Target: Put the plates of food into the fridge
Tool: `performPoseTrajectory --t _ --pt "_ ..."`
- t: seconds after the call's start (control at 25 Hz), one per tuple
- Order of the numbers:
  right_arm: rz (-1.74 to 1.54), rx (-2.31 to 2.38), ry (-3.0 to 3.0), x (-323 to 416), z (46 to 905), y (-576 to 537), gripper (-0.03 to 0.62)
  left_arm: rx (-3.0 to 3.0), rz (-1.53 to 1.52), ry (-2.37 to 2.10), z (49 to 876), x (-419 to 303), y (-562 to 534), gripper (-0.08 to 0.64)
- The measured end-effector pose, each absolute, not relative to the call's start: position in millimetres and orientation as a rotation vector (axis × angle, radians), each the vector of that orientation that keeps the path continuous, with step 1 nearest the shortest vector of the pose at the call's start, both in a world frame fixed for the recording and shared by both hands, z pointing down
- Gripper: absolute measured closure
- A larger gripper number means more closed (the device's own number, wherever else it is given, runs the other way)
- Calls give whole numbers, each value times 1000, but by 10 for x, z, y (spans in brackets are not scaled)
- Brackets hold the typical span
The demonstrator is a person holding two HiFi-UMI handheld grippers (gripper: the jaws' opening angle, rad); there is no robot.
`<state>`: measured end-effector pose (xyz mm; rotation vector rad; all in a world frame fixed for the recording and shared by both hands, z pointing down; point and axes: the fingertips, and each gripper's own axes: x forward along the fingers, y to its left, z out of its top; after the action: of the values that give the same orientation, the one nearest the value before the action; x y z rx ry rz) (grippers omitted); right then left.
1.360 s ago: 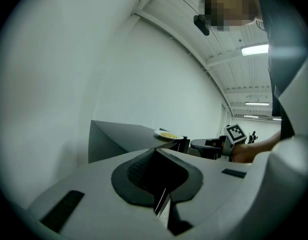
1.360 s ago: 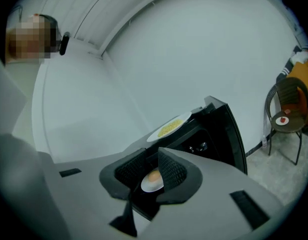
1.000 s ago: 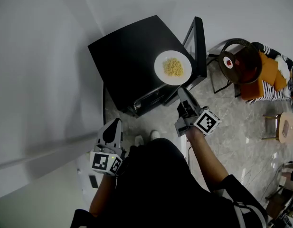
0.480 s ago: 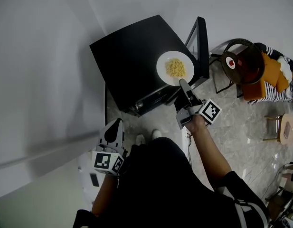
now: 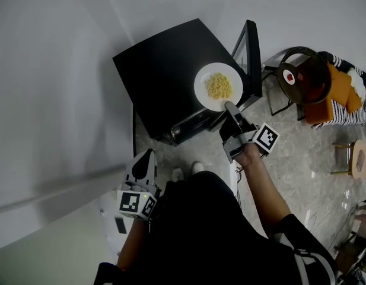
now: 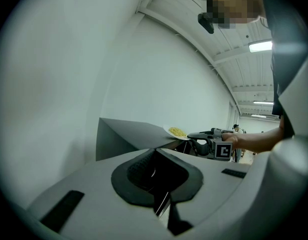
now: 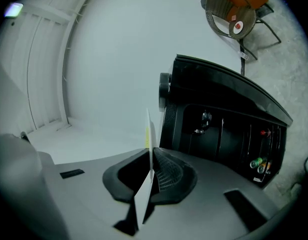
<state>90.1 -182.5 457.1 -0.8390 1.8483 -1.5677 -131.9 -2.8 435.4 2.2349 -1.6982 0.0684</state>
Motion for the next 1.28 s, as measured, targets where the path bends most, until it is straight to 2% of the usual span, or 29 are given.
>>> performPoseTrajectory --t 0.4,1.28 --pt "-1673 -811 1732 1145 4500 -1144 555 2280 87 -1642 4174 -1144 149 537" --pt "-1663 -880 1670 1505 5058 -966 555 2336 153 -1522 4568 -1019 -147 537"
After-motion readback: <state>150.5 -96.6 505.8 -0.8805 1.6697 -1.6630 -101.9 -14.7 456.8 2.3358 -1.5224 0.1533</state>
